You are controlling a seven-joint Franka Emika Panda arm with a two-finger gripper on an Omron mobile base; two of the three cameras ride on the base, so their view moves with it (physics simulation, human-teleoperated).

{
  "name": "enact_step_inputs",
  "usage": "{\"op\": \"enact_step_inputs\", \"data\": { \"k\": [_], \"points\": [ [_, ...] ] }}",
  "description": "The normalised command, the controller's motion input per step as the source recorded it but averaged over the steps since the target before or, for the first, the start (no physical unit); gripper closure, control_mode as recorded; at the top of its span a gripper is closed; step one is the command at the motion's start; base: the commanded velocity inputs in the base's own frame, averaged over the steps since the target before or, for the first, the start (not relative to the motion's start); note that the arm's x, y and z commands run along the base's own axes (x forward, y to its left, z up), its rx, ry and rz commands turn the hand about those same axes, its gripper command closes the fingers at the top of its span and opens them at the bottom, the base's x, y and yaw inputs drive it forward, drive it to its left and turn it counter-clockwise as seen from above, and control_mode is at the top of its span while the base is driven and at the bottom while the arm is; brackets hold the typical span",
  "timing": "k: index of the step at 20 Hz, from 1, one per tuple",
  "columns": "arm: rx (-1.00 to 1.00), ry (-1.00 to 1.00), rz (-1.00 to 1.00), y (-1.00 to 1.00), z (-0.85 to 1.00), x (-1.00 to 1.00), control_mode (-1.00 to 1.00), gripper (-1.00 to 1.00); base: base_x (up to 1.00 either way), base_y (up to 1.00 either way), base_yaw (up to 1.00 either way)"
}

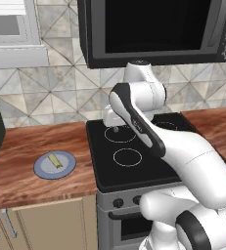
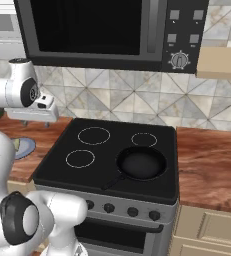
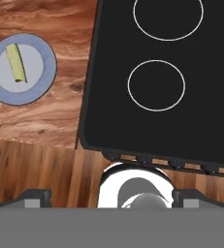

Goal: Pick up the butter stick and place it in the pan. Then turn on the burner for the pan.

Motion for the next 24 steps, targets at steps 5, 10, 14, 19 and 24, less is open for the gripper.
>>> {"op": "enact_step_inputs", "data": {
  "k": [5, 10, 14, 19, 24],
  "points": [
    [0.0, 0.02, 0.02, 0.26, -0.15, -0.01, -1.0, -1.0, 0.0, 0.0, 0.0],
    [0.0, 0.0, 0.0, 0.1, -0.14, 0.0, -1.0, -1.0, 0.0, 0.0, 0.0],
    [0.0, 0.0, 0.0, 0.0, -0.12, 0.0, -1.0, -1.0, 0.0, 0.0, 0.0],
    [0.0, 0.0, 0.0, 0.0, -0.09, 0.0, -1.0, -1.0, 0.0, 0.0, 0.0],
    [0.0, 0.0, 0.0, 0.02, -0.1, 0.01, -1.0, -1.0, 0.0, 0.0, 0.0]
  ]
}}
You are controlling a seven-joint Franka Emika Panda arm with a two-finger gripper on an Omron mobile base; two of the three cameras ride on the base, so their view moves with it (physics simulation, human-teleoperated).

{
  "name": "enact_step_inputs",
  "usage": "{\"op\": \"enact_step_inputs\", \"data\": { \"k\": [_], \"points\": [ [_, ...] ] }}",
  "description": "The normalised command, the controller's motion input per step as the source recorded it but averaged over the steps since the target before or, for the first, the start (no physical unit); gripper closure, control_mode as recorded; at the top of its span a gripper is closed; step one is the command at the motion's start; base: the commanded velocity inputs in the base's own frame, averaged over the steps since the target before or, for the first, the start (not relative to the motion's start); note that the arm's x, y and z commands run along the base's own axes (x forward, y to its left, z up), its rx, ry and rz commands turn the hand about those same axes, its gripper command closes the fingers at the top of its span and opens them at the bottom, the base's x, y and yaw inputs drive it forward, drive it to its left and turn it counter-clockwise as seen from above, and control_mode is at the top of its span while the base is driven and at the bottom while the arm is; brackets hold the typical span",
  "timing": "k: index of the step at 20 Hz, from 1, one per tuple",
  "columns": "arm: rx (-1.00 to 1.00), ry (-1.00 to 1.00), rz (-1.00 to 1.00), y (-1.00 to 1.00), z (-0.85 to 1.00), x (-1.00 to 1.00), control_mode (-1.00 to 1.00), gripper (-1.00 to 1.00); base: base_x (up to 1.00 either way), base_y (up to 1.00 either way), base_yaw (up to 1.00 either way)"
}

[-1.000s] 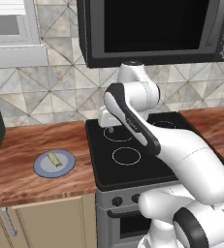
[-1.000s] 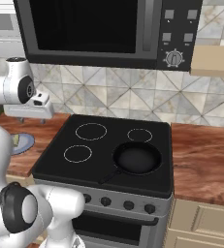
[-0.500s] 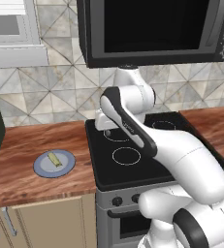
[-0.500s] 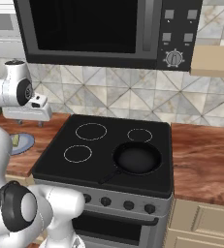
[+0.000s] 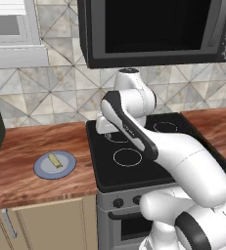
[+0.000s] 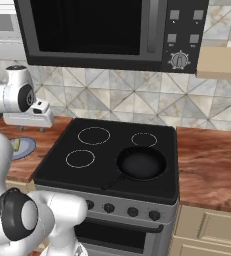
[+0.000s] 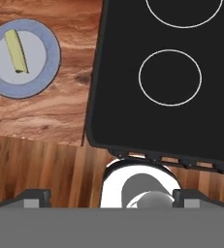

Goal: Pick up the butter stick and place it in the pan. Then turn on the burner for the pan.

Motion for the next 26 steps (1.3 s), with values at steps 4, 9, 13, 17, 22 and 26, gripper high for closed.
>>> {"op": "enact_step_inputs", "data": {
  "k": [4, 9, 13, 17, 22, 26],
  "points": [
    [0.0, 0.02, 0.0, 0.33, -0.1, 0.06, -1.0, -1.0, 0.0, 0.0, 0.0],
    [0.0, 0.02, 0.0, 0.53, -0.11, 0.13, -1.0, -1.0, 0.0, 0.0, 0.0],
    [0.0, 0.0, 0.0, 0.34, -0.13, 0.12, -1.0, -1.0, 0.0, 0.0, 0.0],
    [0.0, 0.0, 0.02, 0.32, -0.14, 0.3, -1.0, -1.0, 0.0, 0.0, 0.0],
    [0.0, 0.0, 0.04, 0.38, -0.21, 0.29, -1.0, -1.0, 0.0, 0.0, 0.0],
    [0.0, 0.01, 0.04, 0.26, -0.19, 0.25, -1.0, -1.0, 0.0, 0.0, 0.0]
  ]
}}
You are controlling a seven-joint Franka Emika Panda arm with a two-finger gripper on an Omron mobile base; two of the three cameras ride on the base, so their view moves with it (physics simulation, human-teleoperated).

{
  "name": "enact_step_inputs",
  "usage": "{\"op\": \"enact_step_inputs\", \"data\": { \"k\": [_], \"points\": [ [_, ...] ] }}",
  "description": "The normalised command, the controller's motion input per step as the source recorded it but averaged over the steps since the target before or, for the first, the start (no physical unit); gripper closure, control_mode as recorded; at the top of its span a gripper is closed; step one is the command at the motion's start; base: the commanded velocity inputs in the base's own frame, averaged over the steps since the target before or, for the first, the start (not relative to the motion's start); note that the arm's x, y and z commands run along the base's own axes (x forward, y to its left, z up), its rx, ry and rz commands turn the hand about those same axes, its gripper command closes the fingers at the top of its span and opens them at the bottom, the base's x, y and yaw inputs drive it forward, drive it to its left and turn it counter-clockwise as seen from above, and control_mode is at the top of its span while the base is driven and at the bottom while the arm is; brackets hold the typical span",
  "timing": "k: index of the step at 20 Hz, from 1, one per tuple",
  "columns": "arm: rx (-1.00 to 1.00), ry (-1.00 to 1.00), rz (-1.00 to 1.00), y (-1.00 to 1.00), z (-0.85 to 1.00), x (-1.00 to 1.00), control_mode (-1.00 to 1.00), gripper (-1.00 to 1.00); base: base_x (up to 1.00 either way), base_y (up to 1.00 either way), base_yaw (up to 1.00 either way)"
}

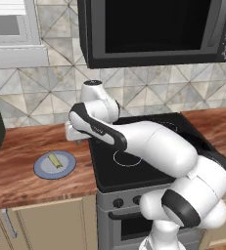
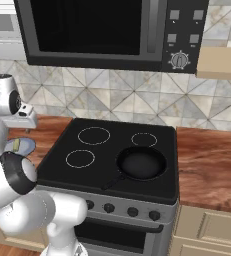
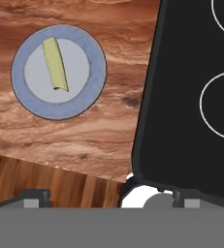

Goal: Pick up the butter stick and place it in the pan. Then turn on the burner for the pan.

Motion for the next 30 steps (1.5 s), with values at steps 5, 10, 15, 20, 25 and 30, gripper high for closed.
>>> {"op": "enact_step_inputs", "data": {
  "k": [5, 10, 15, 20, 25, 30],
  "points": [
    [0.0, 0.04, 0.07, 0.13, -0.23, 0.14, -1.0, -1.0, 0.0, 0.0, 0.0],
    [0.0, 0.03, 0.05, 0.26, -0.28, 0.07, -1.0, -1.0, 0.0, 0.0, 0.0],
    [0.0, 0.03, 0.03, 0.37, -0.25, 0.11, -1.0, -1.0, 0.0, 0.0, 0.0],
    [0.0, 0.04, 0.0, 0.32, -0.19, 0.24, -1.0, -1.0, 0.0, 0.0, 0.0],
    [0.0, 0.03, 0.0, 0.23, -0.22, 0.27, -1.0, -1.0, 0.0, 0.0, 0.0],
    [0.0, 0.05, 0.0, 0.22, -0.19, 0.17, -1.0, -1.0, 0.0, 0.0, 0.0]
  ]
}}
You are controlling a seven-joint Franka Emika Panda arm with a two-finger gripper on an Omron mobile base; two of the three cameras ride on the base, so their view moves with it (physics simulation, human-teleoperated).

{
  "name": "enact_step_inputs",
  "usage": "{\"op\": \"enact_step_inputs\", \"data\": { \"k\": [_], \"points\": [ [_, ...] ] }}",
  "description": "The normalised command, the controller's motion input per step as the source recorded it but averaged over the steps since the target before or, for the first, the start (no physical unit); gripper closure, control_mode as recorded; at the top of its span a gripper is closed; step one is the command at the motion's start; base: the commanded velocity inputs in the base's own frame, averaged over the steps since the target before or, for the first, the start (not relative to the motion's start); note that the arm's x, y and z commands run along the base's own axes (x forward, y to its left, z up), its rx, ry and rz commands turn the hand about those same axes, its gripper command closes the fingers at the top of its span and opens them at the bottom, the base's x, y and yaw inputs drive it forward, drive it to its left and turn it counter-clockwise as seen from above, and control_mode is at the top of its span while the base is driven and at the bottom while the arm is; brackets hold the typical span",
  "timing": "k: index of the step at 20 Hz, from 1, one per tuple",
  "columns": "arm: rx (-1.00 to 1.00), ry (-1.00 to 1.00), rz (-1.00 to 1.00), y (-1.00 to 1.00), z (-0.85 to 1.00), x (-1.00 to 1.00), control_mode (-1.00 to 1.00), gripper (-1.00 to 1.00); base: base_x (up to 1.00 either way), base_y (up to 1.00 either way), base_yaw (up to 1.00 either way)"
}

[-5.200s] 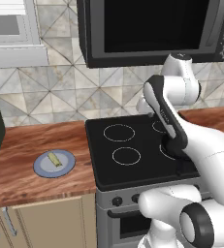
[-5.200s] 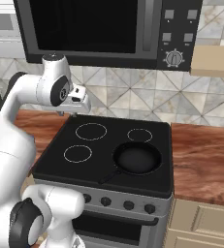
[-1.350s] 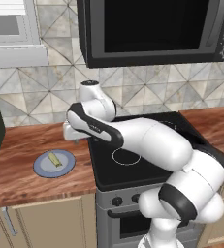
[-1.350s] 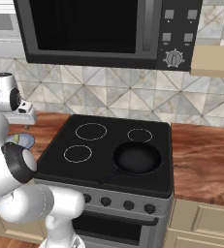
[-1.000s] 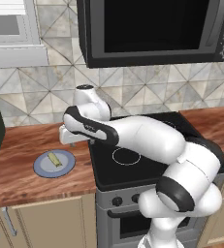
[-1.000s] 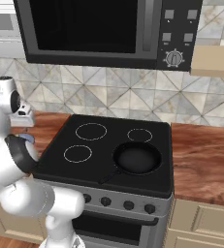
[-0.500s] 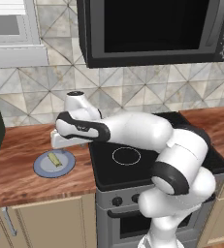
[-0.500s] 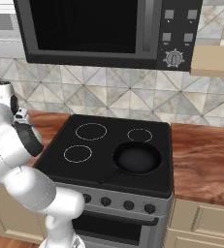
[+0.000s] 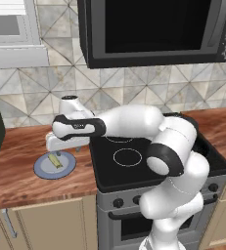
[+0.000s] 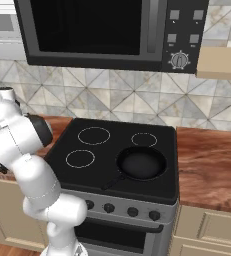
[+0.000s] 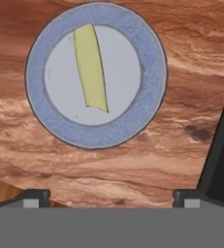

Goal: Pick up the butter stick and place it in the pan. Then turn on the burner for the pan.

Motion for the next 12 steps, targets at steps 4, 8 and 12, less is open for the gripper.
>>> {"op": "enact_step_inputs", "data": {
  "k": [4, 8, 12],
  "points": [
    [0.0, 0.04, 0.0, 0.16, -0.14, 0.12, -1.0, -1.0, 0.0, 0.0, 0.0],
    [0.0, 0.0, 0.0, 0.15, -0.21, 0.27, -1.0, -1.0, 0.0, 0.0, 0.0],
    [0.0, 0.0, 0.0, 0.13, -0.27, 0.34, -1.0, -1.0, 0.0, 0.0, 0.0]
  ]
}}
